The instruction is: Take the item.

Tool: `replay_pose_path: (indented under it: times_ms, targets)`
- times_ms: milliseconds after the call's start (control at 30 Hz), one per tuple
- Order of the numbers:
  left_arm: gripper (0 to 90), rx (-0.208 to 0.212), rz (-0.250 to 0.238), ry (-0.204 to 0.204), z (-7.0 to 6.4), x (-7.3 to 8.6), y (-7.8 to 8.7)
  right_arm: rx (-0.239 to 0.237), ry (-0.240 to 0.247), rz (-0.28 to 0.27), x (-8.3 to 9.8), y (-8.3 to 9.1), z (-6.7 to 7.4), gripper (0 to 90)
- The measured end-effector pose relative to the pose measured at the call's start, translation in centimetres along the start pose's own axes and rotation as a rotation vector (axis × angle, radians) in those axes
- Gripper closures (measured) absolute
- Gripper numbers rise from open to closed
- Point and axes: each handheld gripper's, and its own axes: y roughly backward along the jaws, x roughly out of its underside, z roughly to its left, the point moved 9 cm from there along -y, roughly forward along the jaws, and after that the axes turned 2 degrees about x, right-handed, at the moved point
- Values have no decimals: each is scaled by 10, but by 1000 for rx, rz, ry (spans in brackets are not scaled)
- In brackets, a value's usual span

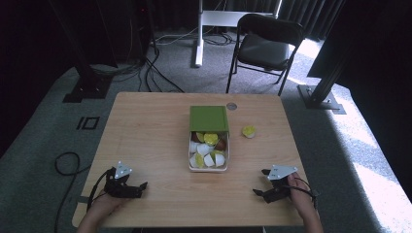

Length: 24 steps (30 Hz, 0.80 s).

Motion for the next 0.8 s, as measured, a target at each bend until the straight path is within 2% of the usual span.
replay_pose_path:
  times_ms: [167, 433, 500, 600, 733, 800]
  targets:
    - [28, 0, 0, 0, 0, 0, 0, -35, -5, -21, 5, 5, 1, 135]
    - [28, 0, 0, 0, 0, 0, 0, -76, 31, -18, 11, 10, 6, 135]
    - [28, 0, 0, 0, 0, 0, 0, -86, 27, -9, 13, 10, 7, 135]
    - [28, 1, 0, 1, 0, 0, 0, -95, 52, 1, 17, 9, 8, 130]
    - [28, 1, 0, 0, 0, 0, 0, -92, 46, -16, 17, 8, 7, 130]
    - [28, 1, 0, 0, 0, 0, 0, -103, 21, -29, 17, 6, 8, 124]
